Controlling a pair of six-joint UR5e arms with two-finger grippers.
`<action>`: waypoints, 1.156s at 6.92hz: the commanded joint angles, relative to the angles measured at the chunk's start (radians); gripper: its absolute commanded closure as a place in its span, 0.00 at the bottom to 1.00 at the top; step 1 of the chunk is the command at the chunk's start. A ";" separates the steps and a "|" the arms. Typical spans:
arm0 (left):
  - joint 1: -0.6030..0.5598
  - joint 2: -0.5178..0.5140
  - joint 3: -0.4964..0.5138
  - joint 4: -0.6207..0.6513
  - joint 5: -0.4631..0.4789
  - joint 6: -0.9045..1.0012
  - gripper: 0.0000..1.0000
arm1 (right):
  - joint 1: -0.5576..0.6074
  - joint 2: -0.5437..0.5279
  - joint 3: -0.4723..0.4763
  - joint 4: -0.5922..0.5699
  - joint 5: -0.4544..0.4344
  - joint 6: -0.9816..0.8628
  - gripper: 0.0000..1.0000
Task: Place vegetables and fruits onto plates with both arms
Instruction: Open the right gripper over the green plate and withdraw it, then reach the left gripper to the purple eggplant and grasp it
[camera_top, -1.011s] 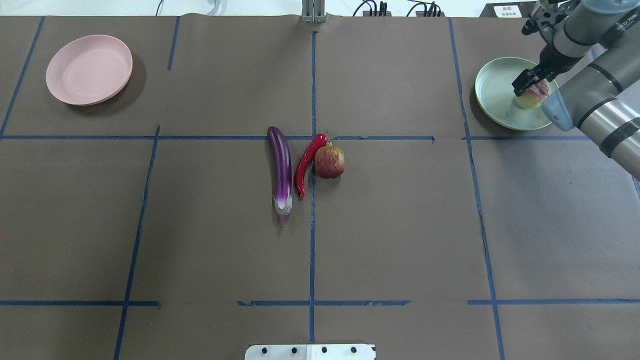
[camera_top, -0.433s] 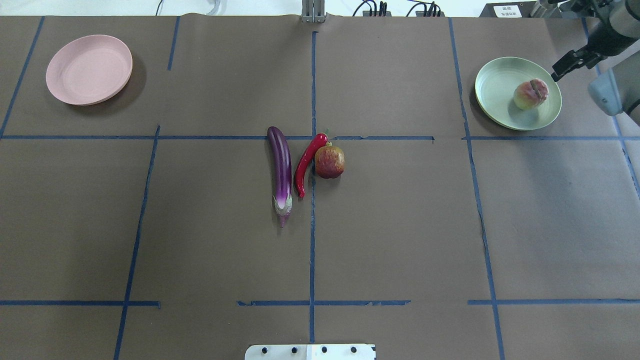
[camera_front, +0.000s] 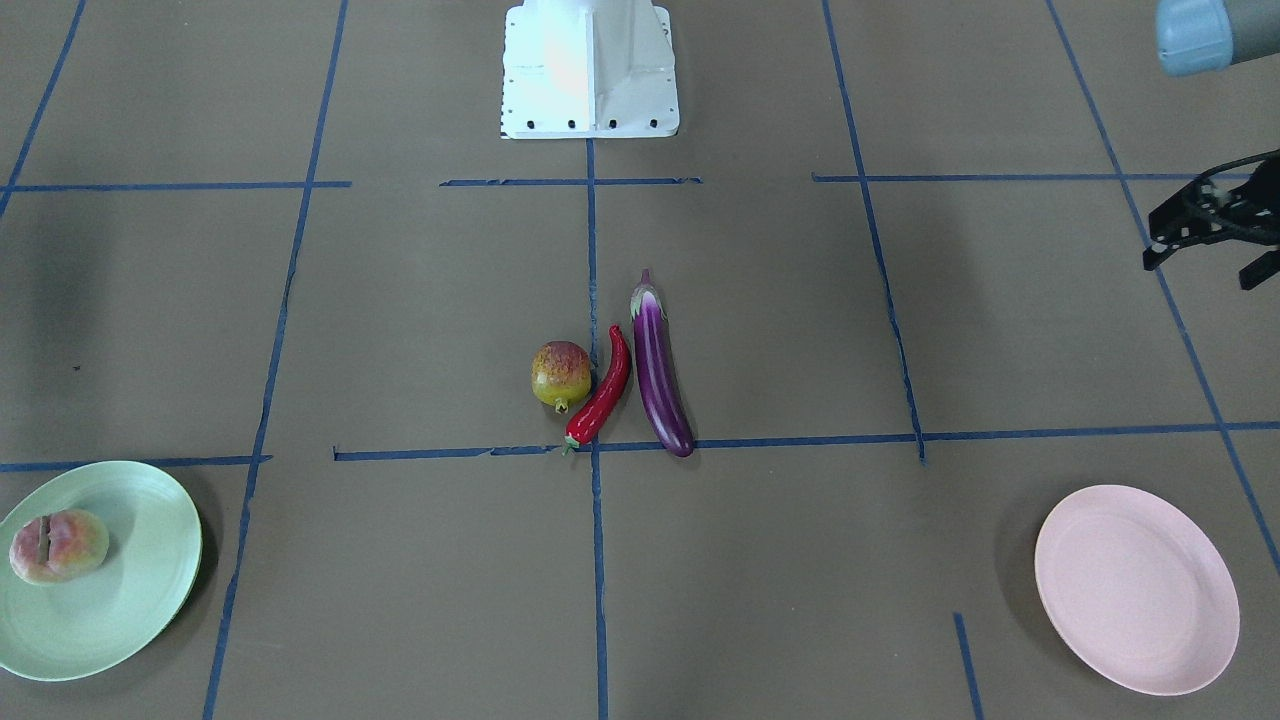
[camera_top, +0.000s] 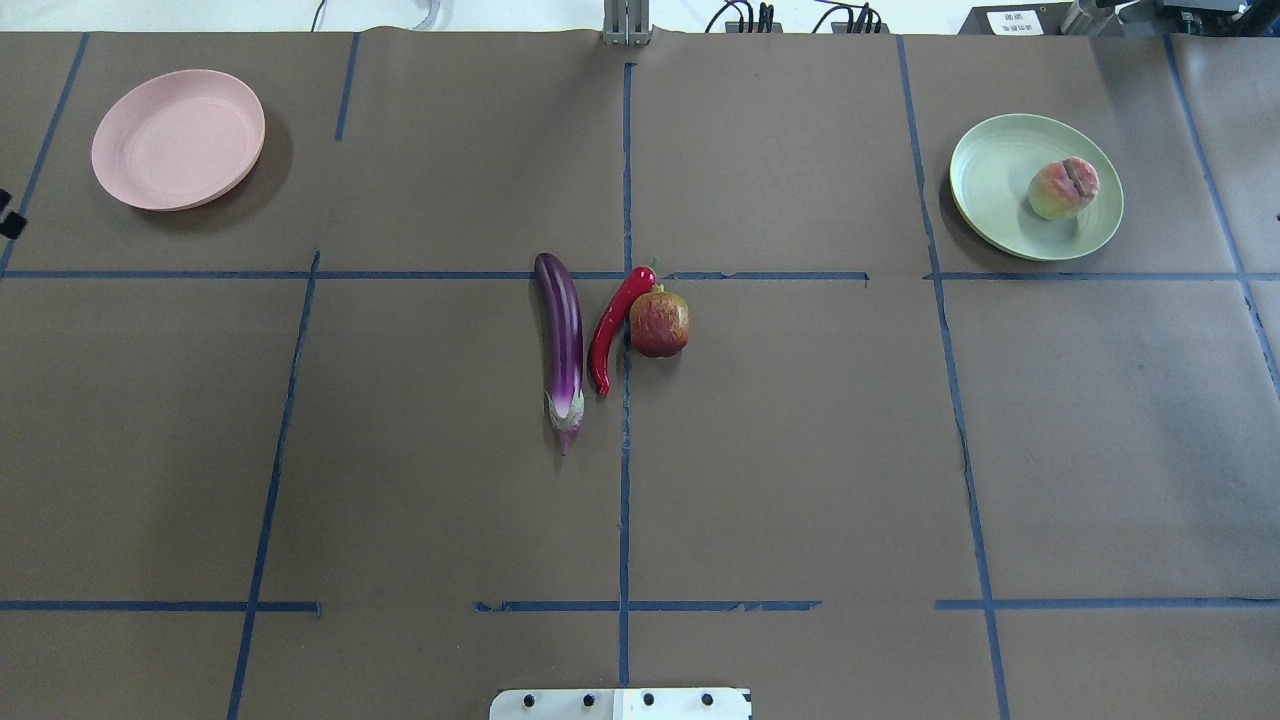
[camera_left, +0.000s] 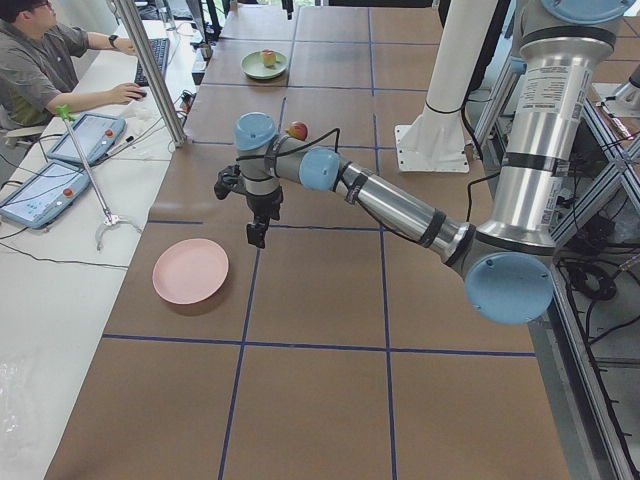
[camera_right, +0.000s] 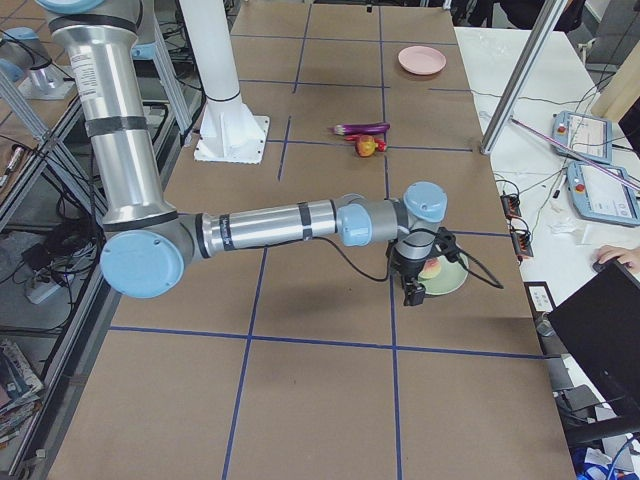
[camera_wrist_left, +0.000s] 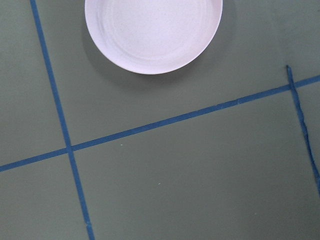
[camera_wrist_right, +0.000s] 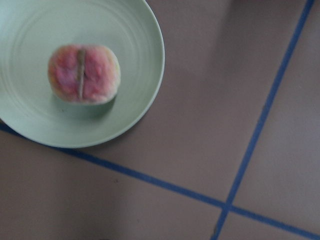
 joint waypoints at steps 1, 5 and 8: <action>0.209 -0.118 -0.003 -0.006 0.003 -0.310 0.00 | 0.090 -0.224 0.141 -0.020 0.008 -0.037 0.00; 0.579 -0.422 0.174 -0.105 0.261 -0.918 0.00 | 0.089 -0.235 0.159 -0.015 0.058 0.009 0.00; 0.719 -0.548 0.414 -0.301 0.454 -1.138 0.00 | 0.090 -0.232 0.160 -0.015 0.056 0.008 0.00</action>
